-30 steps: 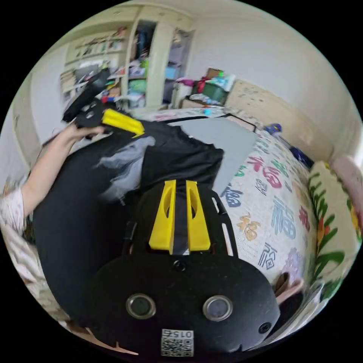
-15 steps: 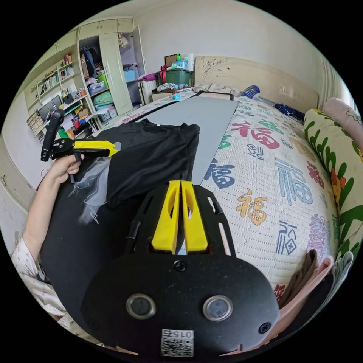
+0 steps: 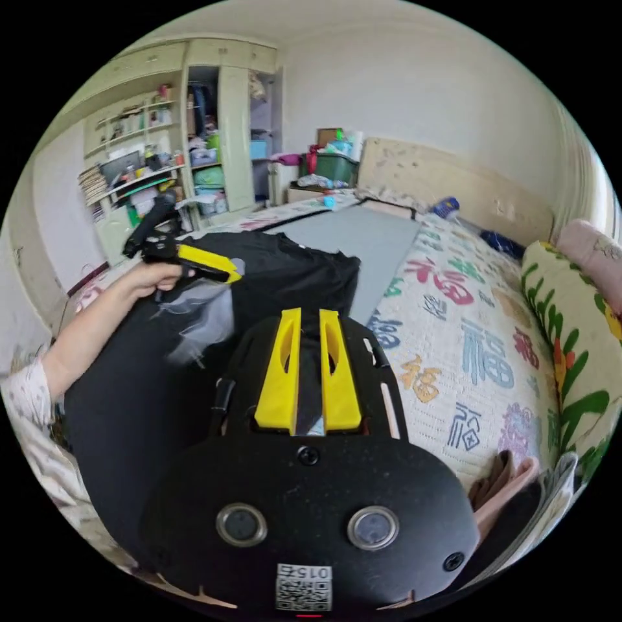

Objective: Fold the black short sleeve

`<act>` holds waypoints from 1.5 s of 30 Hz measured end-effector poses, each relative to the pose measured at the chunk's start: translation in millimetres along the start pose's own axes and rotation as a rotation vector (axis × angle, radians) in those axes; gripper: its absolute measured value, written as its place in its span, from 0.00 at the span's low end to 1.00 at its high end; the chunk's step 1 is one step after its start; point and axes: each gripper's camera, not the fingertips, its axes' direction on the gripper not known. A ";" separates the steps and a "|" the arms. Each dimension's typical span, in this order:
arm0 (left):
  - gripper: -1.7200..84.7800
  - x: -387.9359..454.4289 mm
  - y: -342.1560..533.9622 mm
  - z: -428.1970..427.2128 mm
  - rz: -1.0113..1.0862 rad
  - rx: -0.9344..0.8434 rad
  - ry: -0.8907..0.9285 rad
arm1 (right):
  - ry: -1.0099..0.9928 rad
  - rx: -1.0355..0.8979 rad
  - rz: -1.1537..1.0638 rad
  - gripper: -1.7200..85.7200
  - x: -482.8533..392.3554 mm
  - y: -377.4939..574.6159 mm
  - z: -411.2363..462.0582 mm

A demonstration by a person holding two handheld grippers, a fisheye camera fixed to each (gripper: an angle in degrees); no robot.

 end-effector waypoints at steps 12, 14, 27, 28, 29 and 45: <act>0.11 64.3 16.1 56.7 0.014 0.005 0.000 | -0.008 -0.297 -0.329 0.02 -86.6 43.6 103.3; 0.11 75.6 22.2 64.6 0.039 0.011 -0.016 | -0.064 -0.297 -0.328 0.02 -84.5 48.7 99.3; 0.11 142.6 75.0 142.7 0.064 -0.028 0.013 | -0.099 -0.363 -0.310 0.09 -66.3 93.8 139.9; 0.11 145.4 78.3 146.1 0.066 -0.035 0.013 | -0.101 -0.355 -0.309 0.09 -65.1 95.4 139.8; 0.11 150.5 85.0 152.6 0.066 -0.050 0.003 | -0.097 -0.337 -0.304 0.09 -62.9 98.6 139.8; 0.12 -16.3 339.0 158.4 -0.708 0.386 0.094 | -0.036 -0.334 -0.294 0.07 -51.0 164.0 234.6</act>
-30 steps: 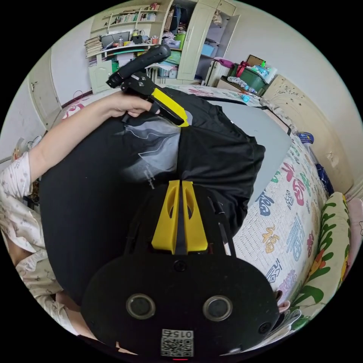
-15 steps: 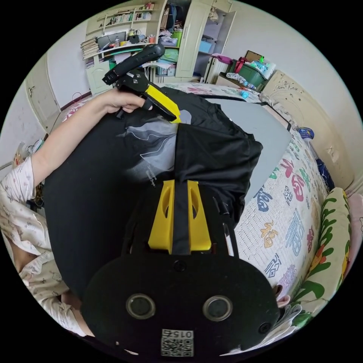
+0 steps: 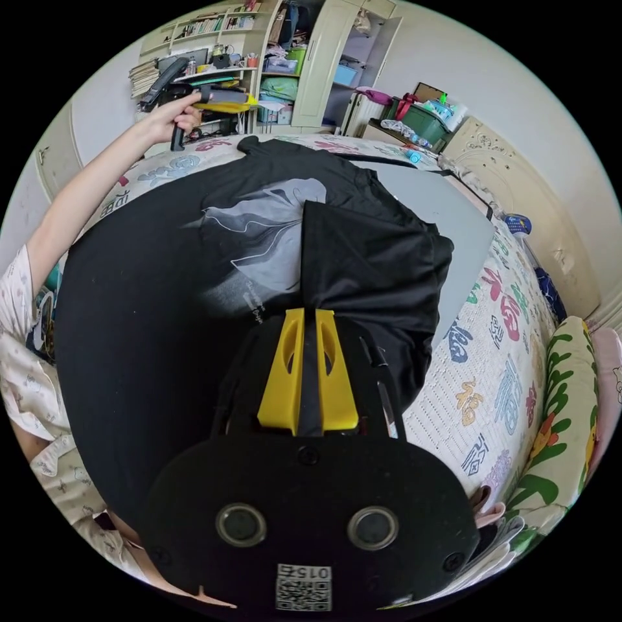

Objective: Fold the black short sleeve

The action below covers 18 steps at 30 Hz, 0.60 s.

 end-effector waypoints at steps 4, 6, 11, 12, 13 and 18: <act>0.15 -107.8 60.3 34.3 -0.172 -0.107 -0.067 | -0.021 -0.021 0.005 0.08 6.7 4.6 6.7; 0.17 -158.6 101.2 62.2 -0.242 -0.131 0.028 | -0.077 0.072 0.029 0.07 12.3 12.3 -16.2; 0.17 -210.7 144.3 104.6 -0.279 -0.105 0.346 | 0.005 0.374 0.133 0.07 5.9 33.4 -67.1; 0.15 -216.4 154.3 112.1 -0.292 -0.103 0.365 | 0.042 0.416 0.130 0.06 0.7 34.8 -70.0; 0.14 -218.1 158.4 115.5 -0.297 -0.108 0.367 | 0.059 0.427 0.126 0.05 -1.5 33.5 -70.2; 0.02 -221.9 194.3 121.6 -0.294 -0.070 0.385 | 0.080 0.430 0.177 0.02 -4.9 -18.1 -41.4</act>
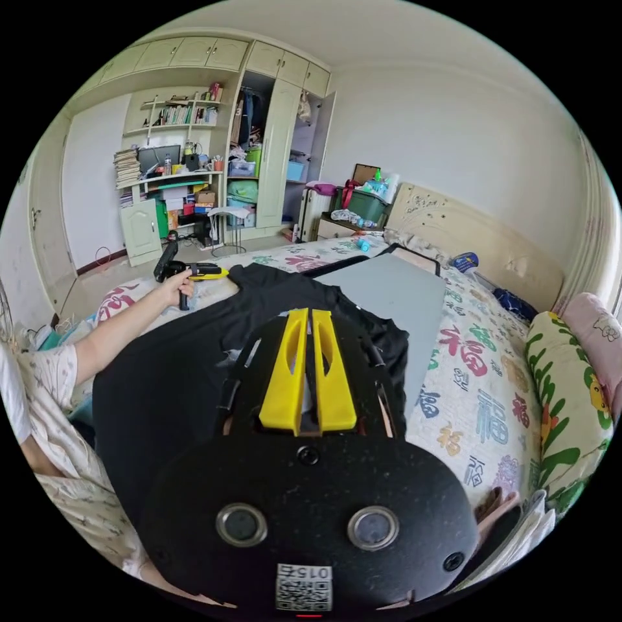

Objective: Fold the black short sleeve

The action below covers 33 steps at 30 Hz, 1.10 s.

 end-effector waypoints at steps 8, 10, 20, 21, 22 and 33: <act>0.03 -14.8 32.1 3.9 -0.062 0.035 0.004 | -0.151 -0.079 -0.073 0.05 -72.8 -112.1 186.4; 0.14 -15.0 35.0 3.9 -0.071 0.055 -0.010 | -0.180 -0.099 -0.094 0.07 -92.7 -139.2 239.7; 0.01 13.4 31.6 31.9 -0.042 -0.053 -0.050 | -0.085 -0.264 -0.049 0.14 -168.4 -253.7 508.0; 0.01 13.0 35.3 27.9 -0.075 -0.039 -0.016 | -0.073 -0.281 -0.050 0.14 -175.7 -262.2 531.1; 0.01 12.3 37.1 26.8 -0.094 -0.033 0.006 | -0.075 -0.296 -0.055 0.15 -179.7 -265.6 543.2; 0.01 139.2 10.7 0.7 0.122 0.072 -0.181 | -0.128 -0.363 0.080 0.01 -119.4 -277.1 574.1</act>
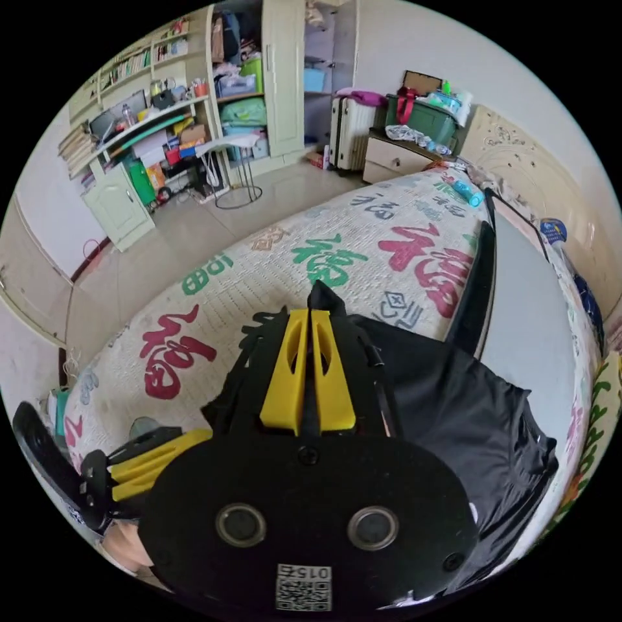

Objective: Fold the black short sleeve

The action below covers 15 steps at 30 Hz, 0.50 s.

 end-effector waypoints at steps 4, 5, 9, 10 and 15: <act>0.01 119.3 -4.2 -11.0 0.431 0.058 -0.060 | -0.045 0.163 0.096 0.01 73.3 37.6 -95.1; 0.02 148.8 -3.9 -8.9 0.535 0.035 -0.055 | -0.051 0.207 0.107 0.01 96.7 58.0 -129.4; 0.02 224.7 -4.4 -12.6 0.813 -0.020 0.023 | 0.039 0.291 0.089 0.01 162.4 155.8 -232.6; 0.02 233.4 -5.3 -13.7 0.843 -0.032 0.051 | 0.036 0.289 0.084 0.01 170.0 170.9 -242.8; 0.06 305.4 -5.4 -4.7 1.102 -0.256 0.150 | -0.061 0.173 0.116 0.05 218.1 277.5 -276.0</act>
